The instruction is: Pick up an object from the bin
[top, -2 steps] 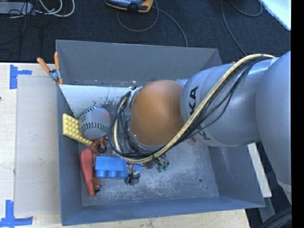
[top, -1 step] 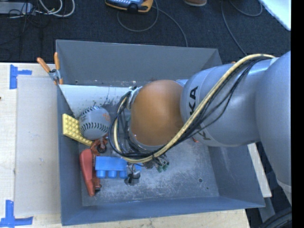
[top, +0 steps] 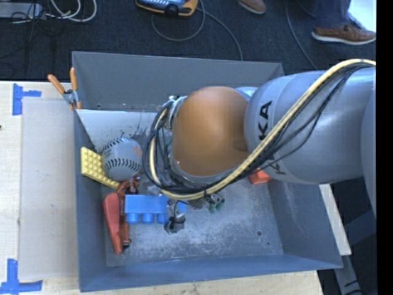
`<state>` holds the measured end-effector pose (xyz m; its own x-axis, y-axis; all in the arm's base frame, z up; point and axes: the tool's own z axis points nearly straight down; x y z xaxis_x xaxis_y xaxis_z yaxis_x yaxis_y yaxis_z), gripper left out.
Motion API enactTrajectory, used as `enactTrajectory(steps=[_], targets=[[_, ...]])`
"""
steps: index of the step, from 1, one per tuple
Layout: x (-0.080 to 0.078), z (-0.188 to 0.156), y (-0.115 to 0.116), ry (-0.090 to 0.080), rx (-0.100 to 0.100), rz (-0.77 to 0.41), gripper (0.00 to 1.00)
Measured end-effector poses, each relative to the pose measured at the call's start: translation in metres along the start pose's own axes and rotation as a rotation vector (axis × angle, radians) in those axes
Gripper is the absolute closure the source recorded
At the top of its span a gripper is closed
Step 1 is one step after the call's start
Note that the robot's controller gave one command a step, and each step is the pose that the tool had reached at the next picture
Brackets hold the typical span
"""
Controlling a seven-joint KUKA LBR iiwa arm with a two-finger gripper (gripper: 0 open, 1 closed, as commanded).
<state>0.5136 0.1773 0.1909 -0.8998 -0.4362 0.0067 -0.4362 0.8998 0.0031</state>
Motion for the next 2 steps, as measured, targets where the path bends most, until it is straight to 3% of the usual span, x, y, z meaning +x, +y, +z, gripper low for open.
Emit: enactTrajectory(steps=[2], targets=[[0.006,-0.123,0.001,-0.002,0.0,-0.018,1.0]])
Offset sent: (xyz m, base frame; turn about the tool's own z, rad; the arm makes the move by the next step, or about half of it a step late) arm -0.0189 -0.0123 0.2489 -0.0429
